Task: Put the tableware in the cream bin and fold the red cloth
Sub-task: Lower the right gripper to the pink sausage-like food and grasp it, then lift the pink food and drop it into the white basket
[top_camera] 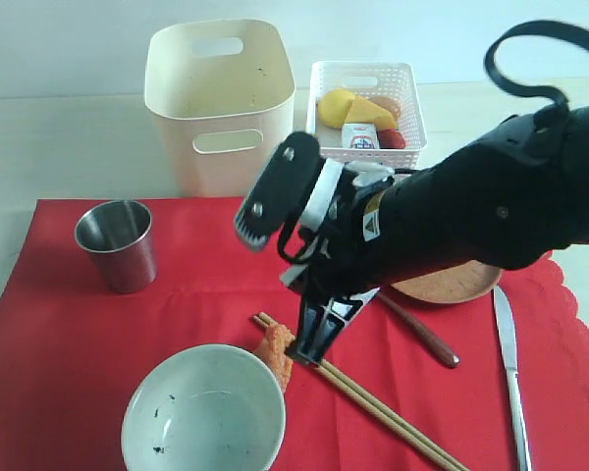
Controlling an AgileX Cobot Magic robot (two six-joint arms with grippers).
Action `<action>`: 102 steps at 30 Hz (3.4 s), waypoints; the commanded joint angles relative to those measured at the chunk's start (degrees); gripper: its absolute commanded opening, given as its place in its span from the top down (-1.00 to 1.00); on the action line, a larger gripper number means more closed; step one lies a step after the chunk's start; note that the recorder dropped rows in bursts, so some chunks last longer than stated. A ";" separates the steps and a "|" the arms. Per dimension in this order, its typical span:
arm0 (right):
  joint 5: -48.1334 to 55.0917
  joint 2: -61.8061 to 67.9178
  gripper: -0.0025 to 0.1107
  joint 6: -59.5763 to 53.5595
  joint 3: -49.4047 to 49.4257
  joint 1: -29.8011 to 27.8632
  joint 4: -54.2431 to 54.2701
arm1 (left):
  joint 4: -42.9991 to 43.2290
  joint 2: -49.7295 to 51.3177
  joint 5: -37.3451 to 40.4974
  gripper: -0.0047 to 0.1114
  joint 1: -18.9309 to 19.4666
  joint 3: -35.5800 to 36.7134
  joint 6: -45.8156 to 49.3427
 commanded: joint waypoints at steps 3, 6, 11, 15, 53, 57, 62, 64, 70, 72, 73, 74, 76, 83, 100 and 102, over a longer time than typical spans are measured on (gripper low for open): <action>0.38 2.89 0.01 -12.02 0.16 0.33 -8.98 | 0.20 -0.36 -0.41 0.92 0.06 -0.03 -0.28; 0.87 4.09 -0.16 -14.93 0.16 0.33 -8.67 | 0.20 -0.36 -0.41 0.92 0.06 -0.03 -0.28; 2.78 6.96 -0.20 -24.49 0.16 0.33 -8.50 | 0.20 -0.36 -0.41 0.92 0.06 -0.03 -0.28; 1.90 9.43 -0.20 -26.45 -0.41 0.33 -7.67 | 0.20 -0.36 -0.41 0.92 0.06 -0.03 -0.28; 6.63 14.33 0.96 -54.24 -9.47 0.33 15.74 | 0.20 -0.36 -0.41 0.92 0.06 -0.03 -0.28; 6.37 10.88 0.96 -53.46 -9.47 0.21 15.74 | 0.20 -0.36 -0.41 0.92 0.06 -0.03 -0.28; 5.01 6.12 0.96 -46.41 -9.47 -2.49 14.03 | 0.20 -0.36 -0.41 0.92 0.06 -0.03 -0.28; 3.87 4.32 0.96 -43.67 -9.47 -4.92 14.03 | 0.20 -0.36 -0.41 0.92 0.06 -0.03 -0.28; -7.46 2.08 0.96 -27.52 -9.47 -14.18 14.81 | 0.20 -0.36 -0.41 0.92 0.06 -0.03 -0.28; -14.37 2.63 0.96 -17.83 -9.47 -16.98 15.87 | 0.20 -0.36 -0.41 0.92 0.06 -0.03 -0.28; -17.71 3.05 0.96 -12.89 -9.47 -18.35 16.36 | 0.20 -0.36 -0.41 0.92 0.06 -0.03 -0.28; -20.05 3.42 0.96 -9.14 -9.47 -19.31 17.17 | 0.20 -0.36 -0.41 0.92 0.06 -0.03 -0.28; -24.95 4.87 0.96 -2.49 -9.47 -21.25 17.87 | 0.20 -0.36 -0.41 0.92 0.06 -0.03 -0.28; -32.75 14.26 0.96 2.26 -12.84 -22.44 17.87 | 0.20 -0.36 -0.41 0.92 0.06 -0.03 -0.28; -33.43 23.96 0.07 2.18 -19.85 -22.67 25.91 | 0.20 -0.36 -0.41 0.92 0.06 -0.03 -0.28; -33.33 23.96 -0.10 2.18 -19.85 -22.67 25.91 | 0.20 -0.36 -0.41 0.92 0.06 -0.03 -0.28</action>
